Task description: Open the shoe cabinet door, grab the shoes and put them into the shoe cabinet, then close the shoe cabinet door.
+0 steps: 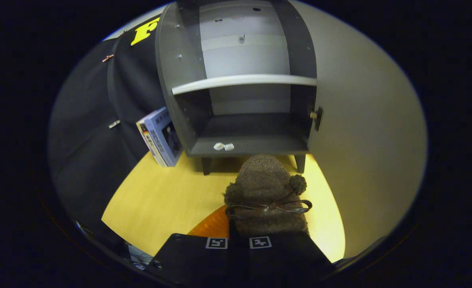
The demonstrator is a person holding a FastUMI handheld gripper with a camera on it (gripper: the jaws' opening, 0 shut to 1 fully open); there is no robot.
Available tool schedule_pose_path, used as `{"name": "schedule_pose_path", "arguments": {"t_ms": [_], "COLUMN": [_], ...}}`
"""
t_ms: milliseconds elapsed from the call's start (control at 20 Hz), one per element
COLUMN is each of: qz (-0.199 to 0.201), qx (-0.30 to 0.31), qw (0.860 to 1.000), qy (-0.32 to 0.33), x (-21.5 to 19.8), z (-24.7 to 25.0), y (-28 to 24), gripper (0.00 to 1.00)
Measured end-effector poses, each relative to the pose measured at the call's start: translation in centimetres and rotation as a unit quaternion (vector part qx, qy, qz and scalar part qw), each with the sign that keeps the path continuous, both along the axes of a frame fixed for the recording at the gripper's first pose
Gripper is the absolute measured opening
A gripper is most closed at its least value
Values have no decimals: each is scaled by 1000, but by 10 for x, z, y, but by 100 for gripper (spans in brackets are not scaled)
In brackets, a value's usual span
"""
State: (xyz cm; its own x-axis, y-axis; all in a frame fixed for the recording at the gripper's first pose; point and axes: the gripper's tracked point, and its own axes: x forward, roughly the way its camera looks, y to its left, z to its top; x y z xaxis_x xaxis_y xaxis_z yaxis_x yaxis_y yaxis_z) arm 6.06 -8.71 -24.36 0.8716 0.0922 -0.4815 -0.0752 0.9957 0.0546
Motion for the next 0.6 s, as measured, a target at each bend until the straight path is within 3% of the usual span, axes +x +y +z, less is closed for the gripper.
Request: {"name": "schedule_pose_path", "arguments": {"t_ms": [300, 600], "qz": [6, 2], "qx": [25, 17], "qw": [998, 995], "qy": [-52, -102], "x": [37, 114], "z": [91, 178], "y": [20, 32], "gripper": [5, 5]}}
